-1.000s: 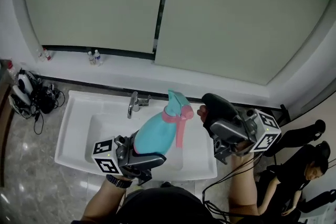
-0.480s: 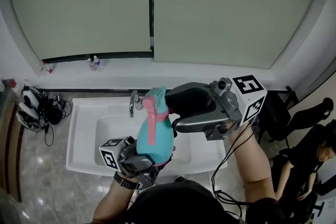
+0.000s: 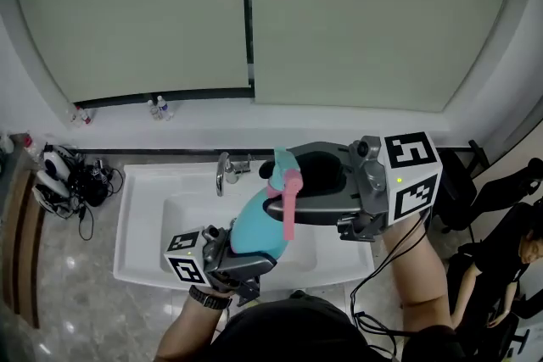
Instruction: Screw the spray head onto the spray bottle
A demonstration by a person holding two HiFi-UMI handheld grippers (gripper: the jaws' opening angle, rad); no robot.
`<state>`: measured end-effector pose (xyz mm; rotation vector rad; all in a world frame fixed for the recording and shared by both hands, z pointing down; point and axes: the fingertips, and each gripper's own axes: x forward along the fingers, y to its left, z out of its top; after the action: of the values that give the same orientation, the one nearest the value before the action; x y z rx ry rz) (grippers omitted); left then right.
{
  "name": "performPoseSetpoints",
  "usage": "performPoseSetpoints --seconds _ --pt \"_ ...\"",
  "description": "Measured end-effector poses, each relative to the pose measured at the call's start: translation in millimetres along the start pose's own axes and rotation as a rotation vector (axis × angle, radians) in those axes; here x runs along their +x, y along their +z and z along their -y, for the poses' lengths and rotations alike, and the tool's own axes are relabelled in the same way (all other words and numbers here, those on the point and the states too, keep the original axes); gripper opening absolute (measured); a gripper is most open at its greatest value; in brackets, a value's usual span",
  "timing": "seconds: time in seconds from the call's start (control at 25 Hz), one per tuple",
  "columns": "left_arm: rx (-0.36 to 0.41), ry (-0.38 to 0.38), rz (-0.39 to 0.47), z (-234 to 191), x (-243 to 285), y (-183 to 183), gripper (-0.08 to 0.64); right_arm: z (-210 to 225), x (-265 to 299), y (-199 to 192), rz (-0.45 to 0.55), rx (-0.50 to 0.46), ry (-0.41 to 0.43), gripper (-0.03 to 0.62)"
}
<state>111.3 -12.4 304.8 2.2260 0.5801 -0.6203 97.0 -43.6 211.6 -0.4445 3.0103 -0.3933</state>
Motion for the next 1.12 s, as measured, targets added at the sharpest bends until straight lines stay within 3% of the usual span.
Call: performPoseSetpoints --seconds 0.16,0.28,0.4,0.68,0.8,0.96,1.04,1.12 --pt "0.111 0.091 -0.008 3.4 -6.0 15.1 0.471 0.7 9.7 8.0 -0.022 0.001 -0.071 0.164" --pt "0.11 0.083 -0.022 -0.7 -5.0 10.3 0.471 0.9 3.6 5.0 -0.002 -0.003 -0.029 0.156" --pt "0.042 -0.002 -0.047 -1.2 -4.0 1.7 0.47 -5.9 -1.3 -0.8 0.012 -0.053 0.093 0.152" --pt "-0.139 -0.241 -0.106 22.1 3.7 -14.7 0.469 -44.7 -4.1 -0.6 0.023 -0.179 0.477 0.15" --pt "-0.156 -0.294 -0.121 26.3 8.7 -22.1 0.469 -56.4 -9.7 -2.3 0.026 -0.211 0.59 0.149" --pt "-0.183 -0.317 -0.124 25.3 7.4 -23.4 0.469 -57.1 -9.7 -3.5 0.04 -0.239 0.598 0.149" --pt "-0.166 -0.297 -0.107 24.9 5.7 -19.3 0.47 -53.7 -5.7 0.8 0.073 -0.267 0.545 0.15" --pt "-0.122 -0.254 -0.084 21.2 1.5 -12.8 0.471 -45.7 -1.2 4.9 0.093 -0.304 0.441 0.15"
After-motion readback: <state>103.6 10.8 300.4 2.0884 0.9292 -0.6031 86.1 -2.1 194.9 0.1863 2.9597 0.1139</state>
